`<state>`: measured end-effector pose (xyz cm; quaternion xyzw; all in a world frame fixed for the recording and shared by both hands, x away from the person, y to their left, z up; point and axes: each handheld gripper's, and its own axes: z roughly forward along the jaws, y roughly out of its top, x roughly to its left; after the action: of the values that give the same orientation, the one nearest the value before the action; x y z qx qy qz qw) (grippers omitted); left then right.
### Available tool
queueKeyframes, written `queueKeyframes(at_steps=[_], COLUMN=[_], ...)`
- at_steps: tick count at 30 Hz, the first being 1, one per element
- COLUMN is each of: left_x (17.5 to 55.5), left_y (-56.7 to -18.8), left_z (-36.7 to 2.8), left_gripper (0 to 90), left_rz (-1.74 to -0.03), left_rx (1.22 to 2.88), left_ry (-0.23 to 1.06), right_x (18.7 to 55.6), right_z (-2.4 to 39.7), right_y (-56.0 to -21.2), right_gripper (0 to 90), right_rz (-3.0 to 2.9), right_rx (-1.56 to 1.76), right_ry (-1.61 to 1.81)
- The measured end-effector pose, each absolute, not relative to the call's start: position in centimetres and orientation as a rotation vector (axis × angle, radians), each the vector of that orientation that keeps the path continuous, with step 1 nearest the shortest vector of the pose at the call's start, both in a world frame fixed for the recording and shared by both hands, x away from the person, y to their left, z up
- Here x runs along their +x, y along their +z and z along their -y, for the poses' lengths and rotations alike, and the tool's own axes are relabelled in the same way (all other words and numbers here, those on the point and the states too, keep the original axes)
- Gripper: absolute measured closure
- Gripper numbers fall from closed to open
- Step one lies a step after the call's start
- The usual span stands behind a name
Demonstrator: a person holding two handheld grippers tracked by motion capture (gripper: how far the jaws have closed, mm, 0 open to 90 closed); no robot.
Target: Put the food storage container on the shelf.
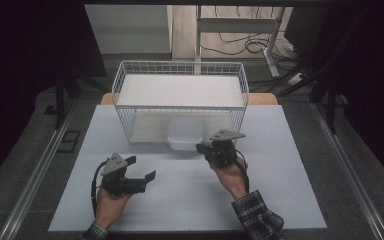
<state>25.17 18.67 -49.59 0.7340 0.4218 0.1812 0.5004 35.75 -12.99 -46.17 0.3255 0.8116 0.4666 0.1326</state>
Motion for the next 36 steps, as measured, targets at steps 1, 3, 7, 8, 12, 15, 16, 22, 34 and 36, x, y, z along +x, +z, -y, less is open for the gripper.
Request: queueKeyframes(at_steps=[1, 3, 7, 8, 12, 15, 16, 22, 34, 36], left_x=[24.6, 23.5, 21.5, 21.2, 20.3, 19.6, 19.4, 19.1, 19.2, 19.3], left_y=[-49.8, -50.3, -51.2, -51.2, -51.3, -51.4, -51.5, -51.5, -51.7, -51.7], left_z=[-18.7, -18.8, -19.4, -19.5, -19.7, -19.6, -19.5, -19.4, -19.5, -19.5], left_gripper=[5.8, 4.6, 1.7, 1.6, 1.1, 1.1, 1.2, 1.8, 1.8, 1.8], left_rz=[-1.021, -1.019, -1.016, -1.016, -0.996, -0.977, -0.969, -0.933, -0.933, -0.933], left_rx=[1.791, 1.834, 1.879, 1.873, 1.857, 1.882, 1.885, 1.876, 1.861, 1.862], left_ry=[0.465, 0.502, 0.522, 0.519, 0.519, 0.547, 0.549, 0.554, 0.535, 0.534], right_x=[35.6, 35.5, 35.7, 35.9, 36.3, 37.0, 37.2, 38.4, 40.6, 40.8], right_z=[12.7, 12.1, 11.1, 10.9, 10.6, 9.9, 9.7, 8.5, 7.6, 7.7], right_y=[-46.4, -46.8, -47.7, -48.0, -48.5, -48.8, -48.9, -49.6, -49.8, -49.8], right_gripper=[89.1, 89.2, 89.2, 89.2, 89.2, 89.2, 89.2, 89.3, 89.4, 89.3], right_rz=[-2.366, -2.379, -2.413, -2.425, -2.438, -2.456, -2.452, -2.446, -2.417, -2.412], right_rx=[0.933, 0.912, 0.896, 0.9, 0.913, 0.922, 0.92, 0.919, 0.956, 0.96], right_ry=[1.344, 1.325, 1.296, 1.289, 1.278, 1.254, 1.247, 1.227, 1.193, 1.192])
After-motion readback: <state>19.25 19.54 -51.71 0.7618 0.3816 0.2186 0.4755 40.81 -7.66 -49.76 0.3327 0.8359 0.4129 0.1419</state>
